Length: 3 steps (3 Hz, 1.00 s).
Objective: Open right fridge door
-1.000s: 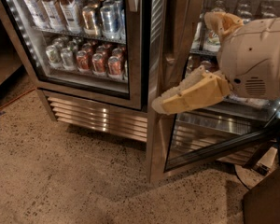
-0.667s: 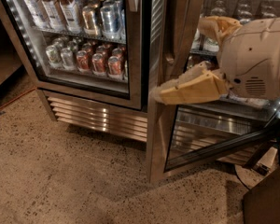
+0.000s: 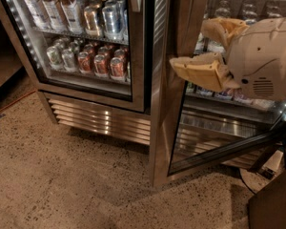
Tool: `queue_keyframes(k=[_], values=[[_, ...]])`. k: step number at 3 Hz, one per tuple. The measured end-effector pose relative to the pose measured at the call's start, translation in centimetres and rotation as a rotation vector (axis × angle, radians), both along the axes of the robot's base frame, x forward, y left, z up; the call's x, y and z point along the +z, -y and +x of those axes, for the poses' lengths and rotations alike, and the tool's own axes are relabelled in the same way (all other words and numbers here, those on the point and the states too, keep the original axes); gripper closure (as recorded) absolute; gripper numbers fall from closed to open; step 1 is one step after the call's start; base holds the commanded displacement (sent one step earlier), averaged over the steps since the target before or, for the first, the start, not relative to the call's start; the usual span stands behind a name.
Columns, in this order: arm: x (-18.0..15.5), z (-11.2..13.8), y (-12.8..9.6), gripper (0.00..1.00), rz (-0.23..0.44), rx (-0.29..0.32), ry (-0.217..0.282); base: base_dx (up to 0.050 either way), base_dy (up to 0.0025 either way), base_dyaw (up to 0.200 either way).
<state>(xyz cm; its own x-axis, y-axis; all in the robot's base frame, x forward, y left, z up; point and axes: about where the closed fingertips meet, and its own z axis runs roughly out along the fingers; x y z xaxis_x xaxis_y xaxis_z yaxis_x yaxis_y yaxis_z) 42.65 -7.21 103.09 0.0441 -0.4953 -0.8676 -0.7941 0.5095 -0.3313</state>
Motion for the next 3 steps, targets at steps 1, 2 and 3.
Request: queue_keyframes(k=[1, 2, 3], values=[[0.0, 0.0, 0.0, 0.62, 0.0, 0.0, 0.0, 0.0, 0.0, 0.0], [0.0, 0.0, 0.0, 0.39, 0.0, 0.0, 0.0, 0.0, 0.0, 0.0], [0.0, 0.0, 0.0, 0.16, 0.0, 0.0, 0.0, 0.0, 0.0, 0.0]])
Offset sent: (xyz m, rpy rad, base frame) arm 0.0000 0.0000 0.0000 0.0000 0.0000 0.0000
